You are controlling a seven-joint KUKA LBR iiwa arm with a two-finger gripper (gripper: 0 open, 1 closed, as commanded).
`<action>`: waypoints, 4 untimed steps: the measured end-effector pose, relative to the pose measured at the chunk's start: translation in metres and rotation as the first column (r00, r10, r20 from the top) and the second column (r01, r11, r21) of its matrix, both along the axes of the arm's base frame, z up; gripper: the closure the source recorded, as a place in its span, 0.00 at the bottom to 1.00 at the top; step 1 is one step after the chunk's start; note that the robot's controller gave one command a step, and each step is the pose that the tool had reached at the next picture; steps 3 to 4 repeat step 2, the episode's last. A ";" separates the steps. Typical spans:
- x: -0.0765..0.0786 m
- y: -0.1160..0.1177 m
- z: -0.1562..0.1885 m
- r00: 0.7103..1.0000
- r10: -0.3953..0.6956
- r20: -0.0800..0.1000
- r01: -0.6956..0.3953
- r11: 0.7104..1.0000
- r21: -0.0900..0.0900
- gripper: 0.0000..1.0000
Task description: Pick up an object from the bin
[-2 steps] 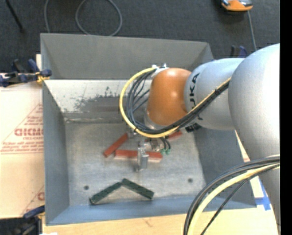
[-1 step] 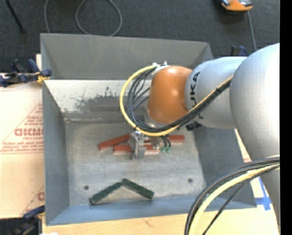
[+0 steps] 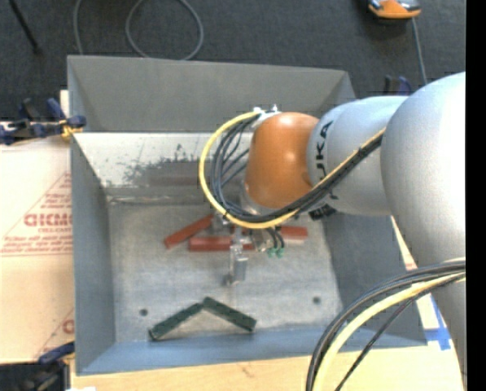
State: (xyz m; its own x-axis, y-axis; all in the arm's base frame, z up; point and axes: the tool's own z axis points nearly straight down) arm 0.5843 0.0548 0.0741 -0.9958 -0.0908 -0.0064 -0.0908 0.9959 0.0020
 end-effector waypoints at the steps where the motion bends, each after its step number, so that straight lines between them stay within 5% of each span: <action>1: 0.000 0.000 0.000 1.000 -0.001 -0.001 0.001 1.000 0.000 1.00; 2: -0.001 -0.037 0.150 0.996 -0.090 0.007 0.090 0.996 -0.001 1.00; 4: -0.001 -0.037 0.150 0.996 -0.090 0.007 0.090 0.996 -0.001 1.00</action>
Offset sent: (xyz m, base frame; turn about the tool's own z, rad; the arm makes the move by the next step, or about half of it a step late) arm 0.0000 0.0000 0.0000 0.0000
